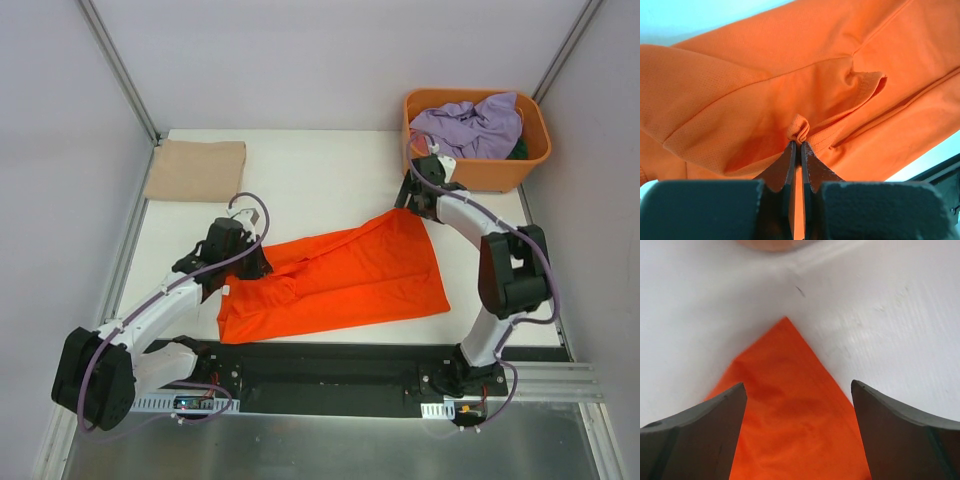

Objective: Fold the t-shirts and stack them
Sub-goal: Grap the side of the flattened tshirt furthest away from the robot with both arms

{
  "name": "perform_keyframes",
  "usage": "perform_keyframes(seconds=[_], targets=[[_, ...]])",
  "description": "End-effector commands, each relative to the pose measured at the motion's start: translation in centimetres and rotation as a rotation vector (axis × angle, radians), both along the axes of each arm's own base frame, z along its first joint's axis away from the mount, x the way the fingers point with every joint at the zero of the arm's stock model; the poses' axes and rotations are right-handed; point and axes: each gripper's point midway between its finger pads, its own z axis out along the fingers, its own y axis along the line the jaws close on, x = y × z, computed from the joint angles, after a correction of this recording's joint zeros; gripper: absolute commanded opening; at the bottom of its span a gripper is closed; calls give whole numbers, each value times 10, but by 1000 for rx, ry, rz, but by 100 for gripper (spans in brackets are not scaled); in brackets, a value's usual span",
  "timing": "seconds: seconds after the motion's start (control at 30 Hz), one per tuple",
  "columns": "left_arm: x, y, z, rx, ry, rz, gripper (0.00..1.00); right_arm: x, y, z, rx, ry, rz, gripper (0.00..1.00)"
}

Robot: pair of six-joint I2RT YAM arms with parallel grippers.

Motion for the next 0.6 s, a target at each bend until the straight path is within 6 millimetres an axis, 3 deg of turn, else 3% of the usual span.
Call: perform_keyframes(seconds=[0.0, 0.2, 0.37, 0.57], targets=[[-8, -8, 4, -57, 0, -8, 0, 32, 19, 5, -27, -25, 3, 87], [-10, -8, 6, -62, -10, -14, 0, 65, 30, -15, -70, 24, 28, 82], [-9, -5, 8, -56, -29, -6, 0, 55, 22, -35, -147, 126, 8, 76], [-8, -5, 9, -56, -32, 0, 0, 37, 11, -36, -177, 154, -20, 69]])
